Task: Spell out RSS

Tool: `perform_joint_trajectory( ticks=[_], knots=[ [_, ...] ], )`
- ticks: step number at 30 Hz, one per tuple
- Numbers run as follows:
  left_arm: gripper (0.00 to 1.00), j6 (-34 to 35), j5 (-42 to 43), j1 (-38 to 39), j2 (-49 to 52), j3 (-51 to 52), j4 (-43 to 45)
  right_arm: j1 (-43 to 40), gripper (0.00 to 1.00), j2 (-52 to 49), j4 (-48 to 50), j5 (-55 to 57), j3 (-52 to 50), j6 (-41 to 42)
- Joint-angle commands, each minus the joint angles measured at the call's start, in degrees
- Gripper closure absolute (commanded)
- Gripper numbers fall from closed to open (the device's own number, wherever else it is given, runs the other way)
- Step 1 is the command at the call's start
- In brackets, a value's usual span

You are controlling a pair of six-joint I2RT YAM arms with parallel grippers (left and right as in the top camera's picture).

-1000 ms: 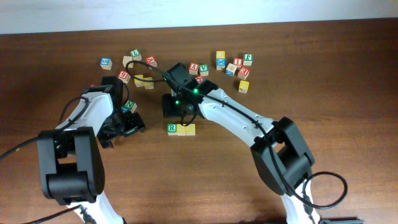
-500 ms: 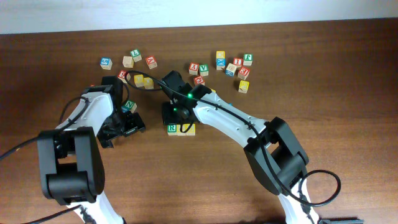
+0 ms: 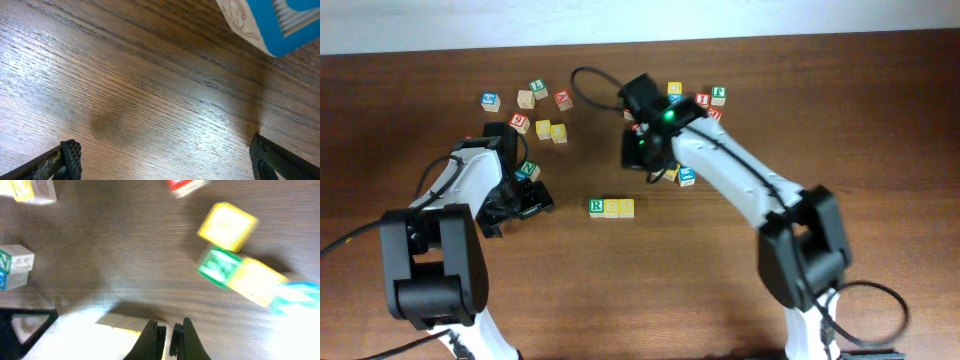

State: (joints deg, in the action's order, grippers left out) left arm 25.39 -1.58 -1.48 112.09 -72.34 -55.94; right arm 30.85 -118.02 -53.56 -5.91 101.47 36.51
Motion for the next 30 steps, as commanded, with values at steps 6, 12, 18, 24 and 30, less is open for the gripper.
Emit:
perform_joint_trajectory(
  ticks=[6, 12, 18, 24, 30],
  knots=[
    [0.01, 0.92, -0.83, -0.15, 0.72, -0.9, 0.11, -1.64, 0.96, 22.67, -18.38, 17.18, 2.1, 0.15],
    [0.01, 0.92, -0.83, -0.15, 0.72, -0.9, 0.11, -1.62, 0.75, 28.3, -30.6, 18.69, 1.92, 0.2],
    [0.01, 0.92, -0.83, -0.15, 0.72, -0.9, 0.11, -1.57, 0.05, 35.04, -42.21, 20.22, 1.84, 3.32],
    [0.01, 0.92, -0.83, -0.15, 0.72, -0.9, 0.11, 1.99, 0.02, 50.49, -43.63, 22.27, -4.87, 4.94],
    [0.01, 0.92, -0.83, -0.15, 0.72, -0.9, 0.11, 2.29, 0.02, 61.83, -43.28, 21.14, -15.32, 6.47]
  ],
)
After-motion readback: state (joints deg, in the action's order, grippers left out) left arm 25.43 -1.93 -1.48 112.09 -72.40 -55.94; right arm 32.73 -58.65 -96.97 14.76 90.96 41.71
